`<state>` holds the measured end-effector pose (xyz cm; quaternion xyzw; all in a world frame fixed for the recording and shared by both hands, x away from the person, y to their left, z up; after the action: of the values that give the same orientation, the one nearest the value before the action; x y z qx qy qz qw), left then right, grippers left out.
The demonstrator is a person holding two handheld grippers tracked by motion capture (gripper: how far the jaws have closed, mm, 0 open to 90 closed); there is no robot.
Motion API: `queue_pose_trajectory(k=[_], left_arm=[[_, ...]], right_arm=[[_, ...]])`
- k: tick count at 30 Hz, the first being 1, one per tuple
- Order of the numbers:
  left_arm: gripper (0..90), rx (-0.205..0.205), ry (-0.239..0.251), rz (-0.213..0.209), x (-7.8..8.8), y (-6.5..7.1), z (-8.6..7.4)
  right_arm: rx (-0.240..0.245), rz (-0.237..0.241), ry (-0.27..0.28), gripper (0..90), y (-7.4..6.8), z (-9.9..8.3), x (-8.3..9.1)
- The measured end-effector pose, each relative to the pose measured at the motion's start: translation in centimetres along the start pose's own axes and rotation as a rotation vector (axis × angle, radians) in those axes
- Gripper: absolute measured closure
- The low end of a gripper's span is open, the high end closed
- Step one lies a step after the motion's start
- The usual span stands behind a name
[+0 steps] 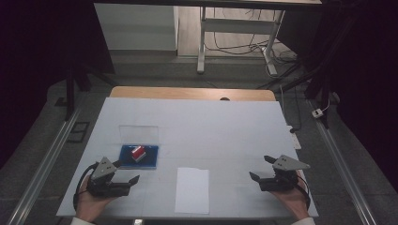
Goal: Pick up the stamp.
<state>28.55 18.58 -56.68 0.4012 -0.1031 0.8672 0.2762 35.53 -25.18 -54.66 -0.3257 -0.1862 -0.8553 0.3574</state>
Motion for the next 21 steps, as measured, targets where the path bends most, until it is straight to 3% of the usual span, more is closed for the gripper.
queue_pose_trajectory(k=[5, 21], left_arm=[[15.2, -0.014, 0.006, 0.0, -0.07, 0.06, 0.17], [16.2, -0.028, 0.008, 0.02, 0.12, 0.35, 0.54]], right_arm=[[0.012, -0.007, 0.018, 14.6, -0.09, 0.28, 0.47], [0.028, -0.016, -0.01, 18.3, -0.47, 0.0, 0.17]])
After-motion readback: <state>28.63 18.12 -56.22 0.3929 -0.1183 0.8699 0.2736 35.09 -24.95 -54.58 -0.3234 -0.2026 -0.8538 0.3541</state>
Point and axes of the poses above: each handheld gripper's, and its own axes: x roughly backward along the jaws, z roughly out of its top, y roughly to its right, the point moved 10 cm from there along -x, roughly forward along the jaws, and after that the axes turned 12 degrees about -y, right-handed, at the moved point
